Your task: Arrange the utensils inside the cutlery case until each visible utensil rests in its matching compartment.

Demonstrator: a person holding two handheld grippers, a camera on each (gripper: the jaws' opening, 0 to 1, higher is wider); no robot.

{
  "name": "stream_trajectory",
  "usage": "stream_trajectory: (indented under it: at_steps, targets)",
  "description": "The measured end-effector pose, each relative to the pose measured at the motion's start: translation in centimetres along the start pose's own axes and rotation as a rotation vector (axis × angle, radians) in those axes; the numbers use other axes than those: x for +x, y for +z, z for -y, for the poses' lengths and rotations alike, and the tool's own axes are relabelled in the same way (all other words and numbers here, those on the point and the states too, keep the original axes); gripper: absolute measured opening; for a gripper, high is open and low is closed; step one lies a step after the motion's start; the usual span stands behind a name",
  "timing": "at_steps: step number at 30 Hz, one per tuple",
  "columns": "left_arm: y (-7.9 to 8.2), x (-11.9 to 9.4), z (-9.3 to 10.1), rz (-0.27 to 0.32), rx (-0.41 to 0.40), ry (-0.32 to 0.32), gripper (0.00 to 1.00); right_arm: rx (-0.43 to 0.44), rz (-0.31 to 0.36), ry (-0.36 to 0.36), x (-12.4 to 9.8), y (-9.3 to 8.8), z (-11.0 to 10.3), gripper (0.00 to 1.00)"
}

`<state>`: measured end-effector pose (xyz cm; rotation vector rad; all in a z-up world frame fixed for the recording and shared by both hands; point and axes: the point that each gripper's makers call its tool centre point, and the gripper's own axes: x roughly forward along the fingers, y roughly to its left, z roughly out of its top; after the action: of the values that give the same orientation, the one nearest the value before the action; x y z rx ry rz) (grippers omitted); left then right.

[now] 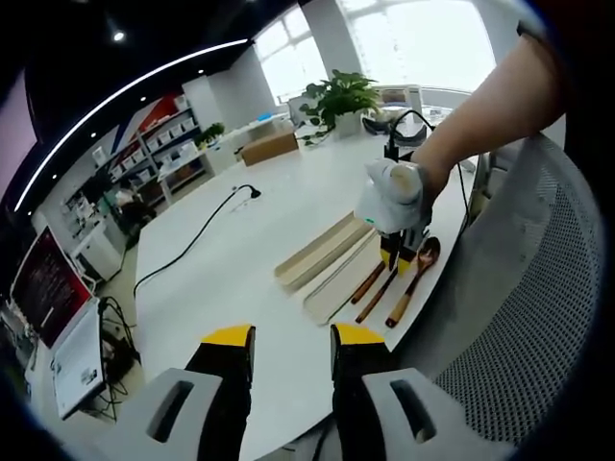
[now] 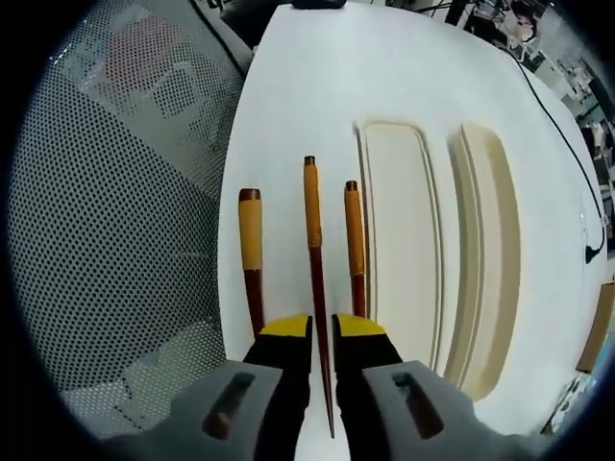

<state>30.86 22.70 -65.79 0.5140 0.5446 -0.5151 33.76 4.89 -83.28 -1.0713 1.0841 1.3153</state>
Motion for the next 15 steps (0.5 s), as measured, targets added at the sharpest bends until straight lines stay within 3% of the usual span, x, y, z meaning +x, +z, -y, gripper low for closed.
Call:
stream_trajectory:
  at_steps: [15]
  targets:
    - [0.0, 0.0, 0.0, 0.0, 0.001, 0.001, 0.31, 0.01, 0.001, 0.004, 0.11, 0.07, -0.06, 0.01]
